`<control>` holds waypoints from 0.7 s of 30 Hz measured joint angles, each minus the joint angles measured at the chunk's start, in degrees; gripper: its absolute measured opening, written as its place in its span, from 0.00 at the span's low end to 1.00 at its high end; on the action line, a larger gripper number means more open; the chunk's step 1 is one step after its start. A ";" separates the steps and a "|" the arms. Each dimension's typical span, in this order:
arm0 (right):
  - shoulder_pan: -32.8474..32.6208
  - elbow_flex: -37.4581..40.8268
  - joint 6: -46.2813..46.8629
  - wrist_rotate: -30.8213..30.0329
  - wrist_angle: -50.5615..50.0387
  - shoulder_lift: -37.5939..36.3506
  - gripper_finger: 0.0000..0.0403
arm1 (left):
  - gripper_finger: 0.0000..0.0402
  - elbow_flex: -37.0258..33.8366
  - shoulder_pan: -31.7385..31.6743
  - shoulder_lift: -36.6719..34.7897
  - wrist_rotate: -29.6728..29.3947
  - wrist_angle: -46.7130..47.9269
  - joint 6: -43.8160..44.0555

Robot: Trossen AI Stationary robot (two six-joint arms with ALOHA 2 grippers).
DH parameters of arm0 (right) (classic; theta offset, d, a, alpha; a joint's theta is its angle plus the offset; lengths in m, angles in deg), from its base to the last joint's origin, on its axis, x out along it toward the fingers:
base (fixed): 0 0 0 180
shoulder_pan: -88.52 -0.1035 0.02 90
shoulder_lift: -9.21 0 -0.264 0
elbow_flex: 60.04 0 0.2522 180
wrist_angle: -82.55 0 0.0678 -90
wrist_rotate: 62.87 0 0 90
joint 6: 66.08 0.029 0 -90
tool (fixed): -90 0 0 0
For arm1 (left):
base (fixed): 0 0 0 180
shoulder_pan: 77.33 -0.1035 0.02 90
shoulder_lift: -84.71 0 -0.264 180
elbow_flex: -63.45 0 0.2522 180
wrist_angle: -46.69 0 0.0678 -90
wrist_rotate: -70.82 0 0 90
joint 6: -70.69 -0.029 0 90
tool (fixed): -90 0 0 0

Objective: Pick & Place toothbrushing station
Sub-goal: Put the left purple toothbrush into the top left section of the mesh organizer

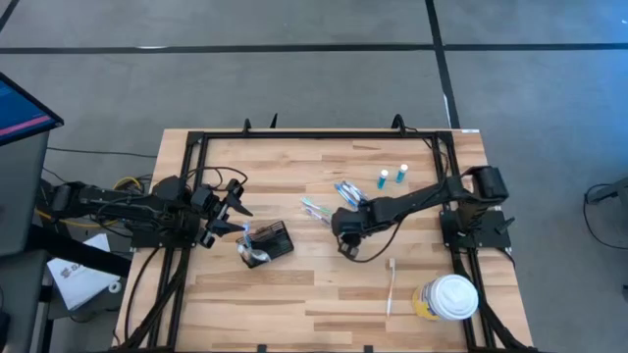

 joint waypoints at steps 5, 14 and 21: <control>-0.02 -0.41 -0.02 1.24 3.07 3.59 0.32 | 0.44 0.00 0.00 0.08 0.00 0.03 0.00; 0.22 -0.46 0.54 1.78 3.78 4.21 0.32 | 0.44 0.02 0.00 0.24 -0.02 0.04 0.00; 0.11 -0.46 0.58 1.51 3.93 4.42 0.22 | 0.44 0.02 0.00 0.24 -0.02 0.02 0.00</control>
